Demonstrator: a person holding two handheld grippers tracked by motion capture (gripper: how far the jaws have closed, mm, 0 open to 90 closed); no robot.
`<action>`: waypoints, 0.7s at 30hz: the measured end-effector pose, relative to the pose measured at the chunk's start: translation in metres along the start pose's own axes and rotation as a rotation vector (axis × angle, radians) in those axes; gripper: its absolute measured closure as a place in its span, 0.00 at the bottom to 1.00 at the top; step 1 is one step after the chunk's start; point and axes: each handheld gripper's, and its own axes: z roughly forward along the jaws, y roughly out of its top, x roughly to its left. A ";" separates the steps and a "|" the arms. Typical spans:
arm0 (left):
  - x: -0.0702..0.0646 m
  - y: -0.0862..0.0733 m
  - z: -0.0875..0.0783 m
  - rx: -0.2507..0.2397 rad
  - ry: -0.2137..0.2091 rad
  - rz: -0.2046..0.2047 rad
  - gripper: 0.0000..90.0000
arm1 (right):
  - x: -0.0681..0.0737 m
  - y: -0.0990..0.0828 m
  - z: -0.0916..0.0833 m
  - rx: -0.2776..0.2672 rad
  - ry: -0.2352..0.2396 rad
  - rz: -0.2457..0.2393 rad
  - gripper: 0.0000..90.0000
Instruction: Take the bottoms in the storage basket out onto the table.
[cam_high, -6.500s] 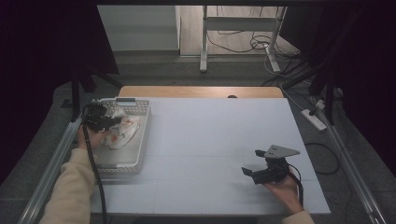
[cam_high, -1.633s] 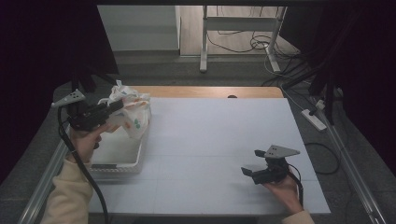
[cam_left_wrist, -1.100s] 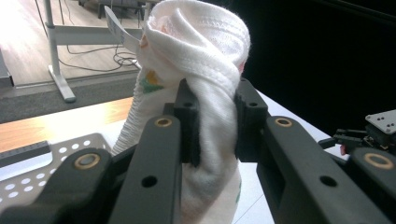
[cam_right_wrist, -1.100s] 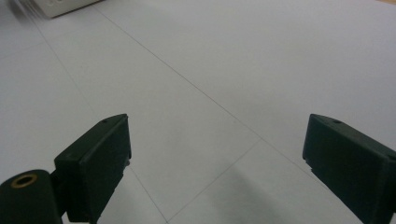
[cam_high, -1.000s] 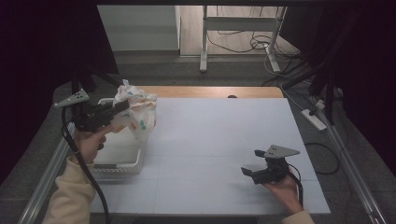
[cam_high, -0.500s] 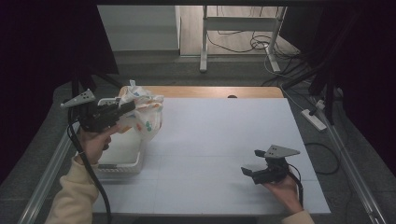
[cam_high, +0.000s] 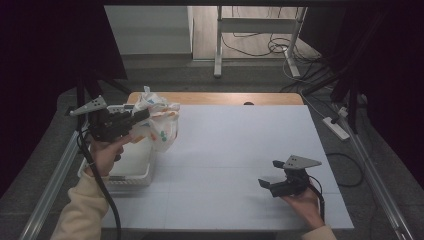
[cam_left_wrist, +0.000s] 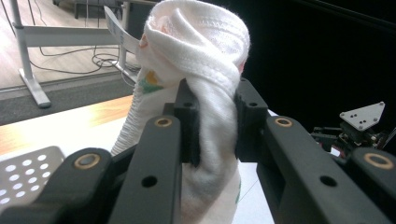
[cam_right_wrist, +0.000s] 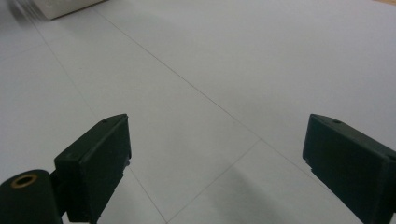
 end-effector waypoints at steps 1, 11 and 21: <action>-0.001 0.000 0.001 -0.001 -0.001 0.002 0.84 | 0.000 0.000 0.000 0.000 0.000 0.000 0.09; -0.011 0.001 0.013 0.007 -0.024 0.017 0.84 | 0.000 0.000 0.000 0.002 0.000 -0.002 0.09; -0.020 0.000 0.023 0.020 -0.048 0.031 0.84 | 0.000 0.000 0.000 -0.001 -0.002 -0.002 0.09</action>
